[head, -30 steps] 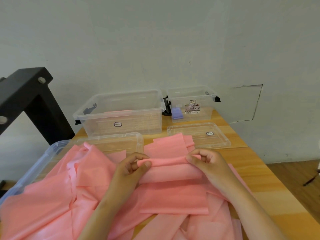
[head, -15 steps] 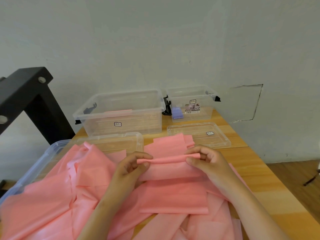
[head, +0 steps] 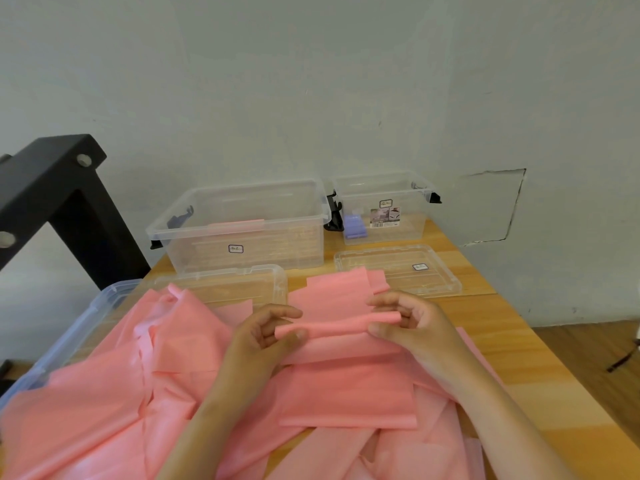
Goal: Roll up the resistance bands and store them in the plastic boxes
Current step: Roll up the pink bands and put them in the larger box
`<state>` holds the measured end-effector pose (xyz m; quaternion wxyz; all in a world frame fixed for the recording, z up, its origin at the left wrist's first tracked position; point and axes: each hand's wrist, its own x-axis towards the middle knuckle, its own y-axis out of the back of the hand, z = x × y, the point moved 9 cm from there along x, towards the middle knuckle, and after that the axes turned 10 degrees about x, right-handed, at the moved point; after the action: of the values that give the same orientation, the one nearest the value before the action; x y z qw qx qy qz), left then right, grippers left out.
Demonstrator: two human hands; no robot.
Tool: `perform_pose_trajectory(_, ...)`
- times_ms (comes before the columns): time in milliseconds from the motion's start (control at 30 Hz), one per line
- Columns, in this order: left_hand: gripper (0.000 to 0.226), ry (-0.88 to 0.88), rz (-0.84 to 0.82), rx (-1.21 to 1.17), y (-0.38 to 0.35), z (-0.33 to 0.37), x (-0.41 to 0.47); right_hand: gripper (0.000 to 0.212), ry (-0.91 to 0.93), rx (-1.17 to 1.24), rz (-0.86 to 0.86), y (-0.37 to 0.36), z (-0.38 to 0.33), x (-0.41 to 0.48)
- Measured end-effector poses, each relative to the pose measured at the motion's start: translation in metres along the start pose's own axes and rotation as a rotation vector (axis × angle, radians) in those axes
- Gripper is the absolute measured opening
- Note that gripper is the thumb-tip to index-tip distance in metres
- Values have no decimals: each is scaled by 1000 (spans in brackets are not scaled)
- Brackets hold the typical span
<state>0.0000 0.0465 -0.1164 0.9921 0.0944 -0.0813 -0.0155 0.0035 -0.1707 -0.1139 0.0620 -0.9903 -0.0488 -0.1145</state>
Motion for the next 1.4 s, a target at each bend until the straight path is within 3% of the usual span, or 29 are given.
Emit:
perform_pose_trajectory(67,6,-9,10,39,2,-2,1,22,-2,-26,2,0,1,0)
perform_pose_trajectory(300,11,29,-21,-61,-2,-7,1,7,33,-73,-20,-3,-4,0)
perform_pose_trajectory(567,19,77,-57,-183,0,-11,0,12,5,-57,-70,-7,-1,-2)
perform_pose_trajectory(667,5,38,-37,-105,1,-8,0,7,22,-68,-44,-5,-4,0)
perform_pose_trajectory(800,24,16,-20,-49,0,-4,0,18,7,-25,-23,-1,0,0)
perform_pose_trajectory(933,12,-19,-9,-22,1,-2,0,11,-17,-47,-4,3,3,0)
perform_pose_trajectory(1267,16,40,12,-136,-1,-7,-1,7,-37,-24,-15,0,6,1)
perform_pose_trajectory(1400,20,35,51,-22,0,-14,2,5,-18,-11,-47,-7,6,1)
